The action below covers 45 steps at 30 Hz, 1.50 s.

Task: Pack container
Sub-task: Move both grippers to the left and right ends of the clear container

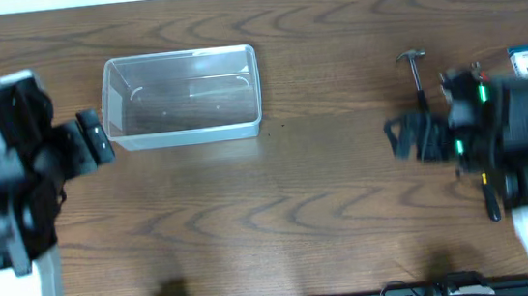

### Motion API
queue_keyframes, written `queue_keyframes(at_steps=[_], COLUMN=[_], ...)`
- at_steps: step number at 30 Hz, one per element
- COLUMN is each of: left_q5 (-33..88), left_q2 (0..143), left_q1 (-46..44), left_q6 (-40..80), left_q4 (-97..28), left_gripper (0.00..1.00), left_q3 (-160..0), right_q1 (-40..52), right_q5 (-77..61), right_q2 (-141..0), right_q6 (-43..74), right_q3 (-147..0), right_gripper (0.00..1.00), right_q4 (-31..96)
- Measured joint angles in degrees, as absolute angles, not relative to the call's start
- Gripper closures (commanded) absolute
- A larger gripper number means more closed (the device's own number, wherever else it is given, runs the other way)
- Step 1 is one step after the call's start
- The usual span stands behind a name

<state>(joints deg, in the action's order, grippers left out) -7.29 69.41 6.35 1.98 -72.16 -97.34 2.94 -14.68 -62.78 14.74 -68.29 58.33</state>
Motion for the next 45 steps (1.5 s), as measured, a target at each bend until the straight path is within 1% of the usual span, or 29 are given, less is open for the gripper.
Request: queue_keyframes(at_steps=[2, 4, 7, 9, 11, 13, 19, 23, 27, 31, 34, 37, 42, 45], left_q5=[-8.32, -9.17, -9.5, -9.56, -9.28, -7.44, 7.33, 12.43, 14.85, 16.14, 16.58, 16.6, 13.41, 10.66], left_q2=[71.59, 73.67, 76.01, 78.11, 81.47, 84.64, 95.04, 97.65, 97.82, 97.82, 98.19, 99.63, 103.53, 106.0], left_q1=[6.33, 6.46, 7.62, 9.72, 13.8, 17.78, 31.16, 35.18, 34.35, 31.51, 30.3, 29.56, 26.26, 23.88], left_q6=[1.83, 1.02, 0.23, 1.02, 2.76, 3.66, 5.87, 5.98, 1.85, -3.09, -5.23, -7.11, -10.57, -11.62], left_q4=[-69.45, -63.53, -56.18, -54.39, -55.2, -56.86, -66.76, -72.2, -75.24, -74.43, -73.17, -73.69, -79.77, -82.11], left_gripper=[0.03, 0.02, 0.02, 0.02, 0.02, 0.02, 0.02, 0.03, 0.02, 0.02, 0.02, 0.02, 0.02, 0.02], left_q3=[-97.32, -97.25, -97.43, -98.13, -100.01, -101.45, -105.49, -105.58, -105.93, -107.46, -110.61, -117.03, -129.32, -133.12], right_q1=[2.96, 2.98, 2.98, 3.03, 3.49, 4.29, 10.22, 15.38, 20.73, 25.02, 26.04, 26.28, 26.39, 26.85], right_q5=[-14.44, -14.52, -15.81, -17.93, -18.72, -18.04, -11.14, -6.76, -4.93, -4.21, -4.27, -4.19, -4.1, -4.03], right_q2=[-69.08, -74.52, -79.0, -80.86, -81.91, -82.11, -82.11, -82.13, -82.91, -86.87, -91.09, -96.29, -104.66, -108.14], right_q6=[11.84, 10.7, 11.64, 12.8, 14.5, 15.55, 16.51, 16.03, 15.64, 14.57, 13.45, 11.73, 9.08, 7.99], right_q3=[-73.73, -77.97, -80.88, -81.65, -82.17, -82.41, -82.59, -82.59, -83.22, -87.39, -93.69, -102.61, -115.63, -118.48], right_gripper=[0.01, 0.01, 0.01, 0.01, 0.01, 0.01, 0.01, 0.01, 0.01, 0.01, 0.01, 0.01, 0.01, 0.01], right_q4=[58.52, 56.73, 51.86, 47.79, 46.19, 47.16, 55.88, 57.58, 56.23, 56.38, 57.43, 60.99, 67.64, 68.29])
